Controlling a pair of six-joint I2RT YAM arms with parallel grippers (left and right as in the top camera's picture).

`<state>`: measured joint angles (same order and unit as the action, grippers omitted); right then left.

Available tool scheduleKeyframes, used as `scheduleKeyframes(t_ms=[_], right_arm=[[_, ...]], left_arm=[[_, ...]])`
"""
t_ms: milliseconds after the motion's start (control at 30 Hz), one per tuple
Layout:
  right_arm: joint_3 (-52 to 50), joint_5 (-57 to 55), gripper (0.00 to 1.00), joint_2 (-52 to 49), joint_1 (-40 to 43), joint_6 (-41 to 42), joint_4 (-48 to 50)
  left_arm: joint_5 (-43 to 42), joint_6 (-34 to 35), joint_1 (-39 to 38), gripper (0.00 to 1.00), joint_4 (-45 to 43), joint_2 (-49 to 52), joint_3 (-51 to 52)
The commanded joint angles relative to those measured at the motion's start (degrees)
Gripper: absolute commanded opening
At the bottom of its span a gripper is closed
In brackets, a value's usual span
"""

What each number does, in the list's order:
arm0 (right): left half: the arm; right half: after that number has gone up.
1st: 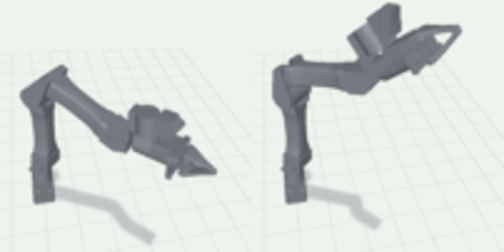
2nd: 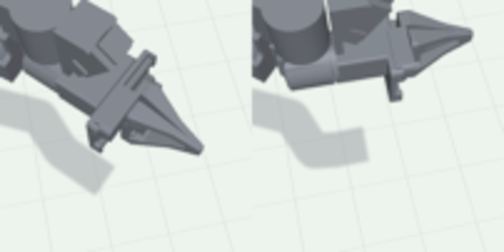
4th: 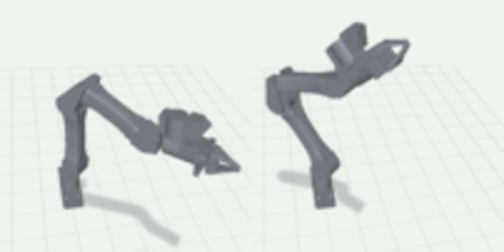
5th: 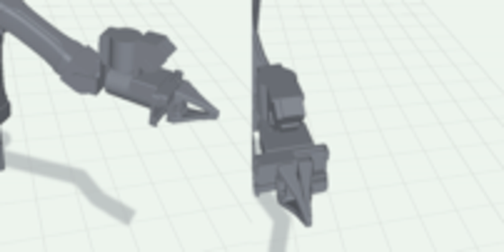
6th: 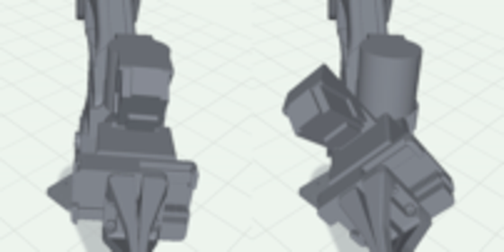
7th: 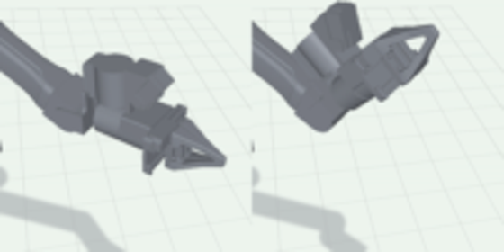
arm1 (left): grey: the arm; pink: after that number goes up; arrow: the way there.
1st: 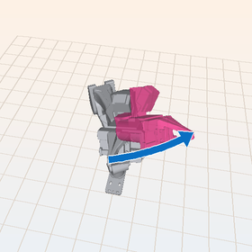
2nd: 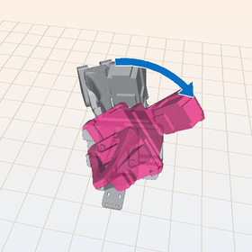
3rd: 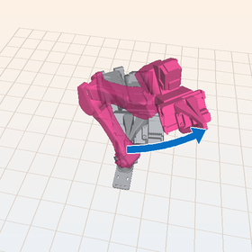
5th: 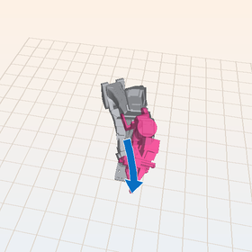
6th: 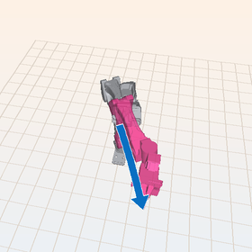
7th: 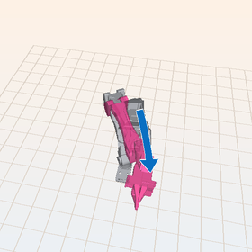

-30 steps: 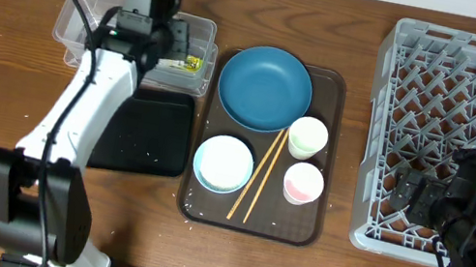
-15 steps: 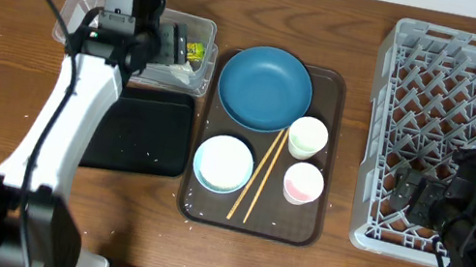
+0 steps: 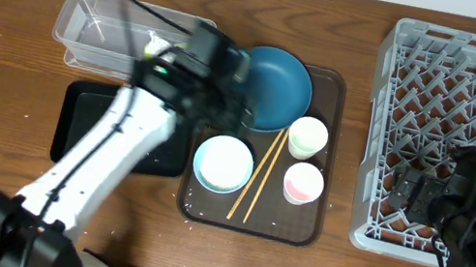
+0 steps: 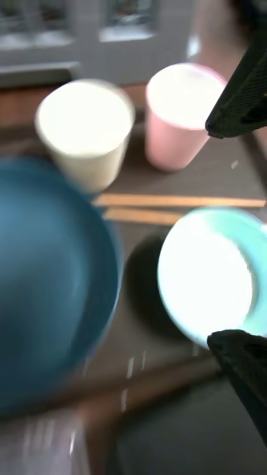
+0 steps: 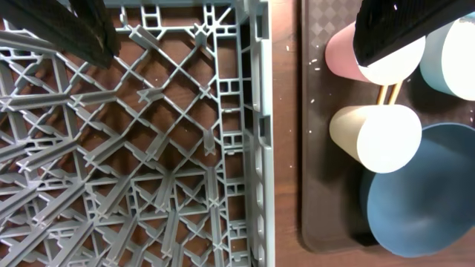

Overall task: Sort waste into correct bins and load items into the dishwasher rack
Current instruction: 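Grasp the pink cup on the brown tray with the left gripper, then lift the pink cup and hand it to the right gripper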

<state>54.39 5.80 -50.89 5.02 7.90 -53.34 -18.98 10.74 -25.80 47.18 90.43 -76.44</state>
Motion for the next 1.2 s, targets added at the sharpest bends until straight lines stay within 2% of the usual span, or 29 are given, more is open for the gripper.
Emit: scheduleKeyframes(t_ms=[0, 233, 367, 467, 567, 667, 833, 1033, 1100, 1167], right_arm=[[1.2, 0.1, 0.99, -0.1, -1.2, 0.2, -0.3], [1.2, 0.1, 0.99, -0.1, -1.2, 0.2, -0.4], [1.2, 0.1, 0.99, -0.1, -1.2, 0.2, -0.4], [1.2, 0.0, 0.99, -0.1, -1.2, 0.2, -0.4], [1.2, 0.0, 0.99, -0.1, -1.2, 0.2, -0.5], [1.2, 0.0, 0.99, -0.1, -1.2, 0.2, -0.5], [1.2, -1.4, 0.99, -0.1, -1.2, 0.2, -0.7], [1.0, -3.3, 0.99, -1.0, -1.2, 0.2, -0.1], [1.0, 2.2, 0.99, -2.1, -1.2, -1.9, 0.9], [1.0, 12.9, 0.99, -3.6, -1.2, -7.7, 1.7]], left_arm=[[-1.4, 0.8, -5.6, 0.85, -0.1, 3.0, 0.7], [-1.4, 3.4, -14.6, 0.8, -1.4, 11.0, 0.7], [-1.4, 3.6, -17.3, 0.66, -1.9, 14.7, 0.7], [-1.4, 3.5, -17.7, 0.48, -2.3, 15.9, 0.7], [-1.4, 3.5, -17.5, 0.23, -2.7, 15.8, 0.7], [-1.4, 3.5, -16.6, 0.06, -2.4, 15.0, 0.7], [-3.0, 3.5, -13.1, 0.06, 1.5, 10.2, 0.7], [-12.0, 3.3, -3.8, 0.06, 3.5, 1.6, 0.7], [-16.6, 3.3, 0.3, 0.06, 2.2, -0.1, 0.7], [-26.8, 3.3, 4.8, 0.06, -0.4, -0.2, 0.7]])
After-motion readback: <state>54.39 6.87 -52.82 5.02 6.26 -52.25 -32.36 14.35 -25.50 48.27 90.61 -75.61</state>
